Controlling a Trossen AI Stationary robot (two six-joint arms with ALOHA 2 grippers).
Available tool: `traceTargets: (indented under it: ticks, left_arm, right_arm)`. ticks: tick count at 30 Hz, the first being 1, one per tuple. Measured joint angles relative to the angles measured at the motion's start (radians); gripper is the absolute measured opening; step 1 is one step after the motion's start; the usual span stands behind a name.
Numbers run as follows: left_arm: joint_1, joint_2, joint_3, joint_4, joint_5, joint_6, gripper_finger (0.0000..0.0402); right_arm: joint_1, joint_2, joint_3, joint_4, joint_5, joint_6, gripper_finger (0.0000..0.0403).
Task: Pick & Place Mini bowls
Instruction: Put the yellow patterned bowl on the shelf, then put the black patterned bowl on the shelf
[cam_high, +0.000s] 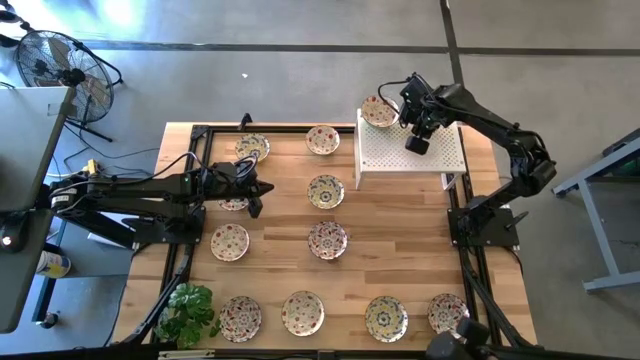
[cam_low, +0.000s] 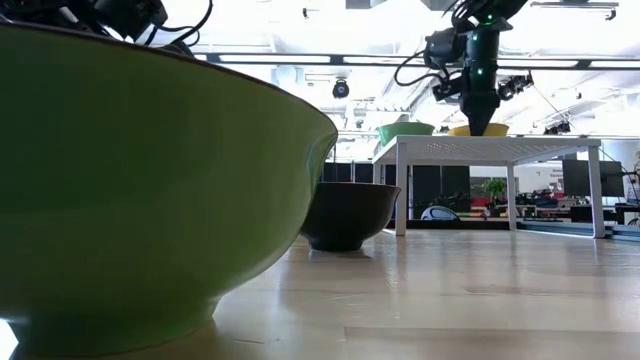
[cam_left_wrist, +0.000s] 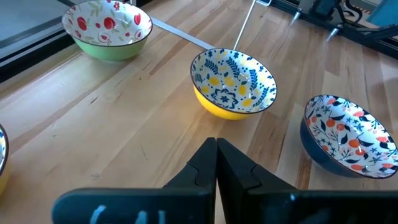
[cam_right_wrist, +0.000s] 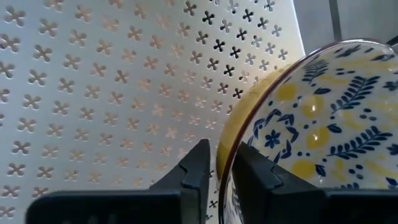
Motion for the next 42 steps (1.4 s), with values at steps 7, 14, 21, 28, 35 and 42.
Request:
traceTargets:
  ticks: [7, 14, 21, 28, 35, 42]
  left_arm:
    - [0.000, 0.000, 0.000, 0.000, -0.002, 0.000, 0.0000]
    - [0.000, 0.000, 0.000, 0.000, -0.002, 0.000, 0.0000]
    - [0.000, 0.000, 0.000, 0.000, -0.002, 0.000, 0.0000]
    - [0.000, -0.002, 0.000, -0.013, 0.001, 0.004, 0.0000]
    - [0.000, -0.020, 0.119, -0.257, 0.008, 0.038, 0.0000]
    - [0.001, 0.008, 0.264, -0.501, 0.025, -0.120, 0.0000]
  right_arm:
    - [0.001, 0.000, 0.000, -0.016, -0.031, 0.007, 0.0105]
    - [0.004, -0.033, 0.001, -0.022, -0.051, 0.059, 0.0163]
    - [0.041, -0.125, 0.002, -0.033, -0.082, 0.116, 0.0195]
    - [0.145, -0.268, -0.004, 0.001, -0.287, 0.331, 0.0178]
    - [0.362, -0.450, -0.215, 0.368, -0.287, 0.528, 0.0108]
    - [0.542, -0.566, -0.434, 0.723, -0.243, 0.697, 0.0037]
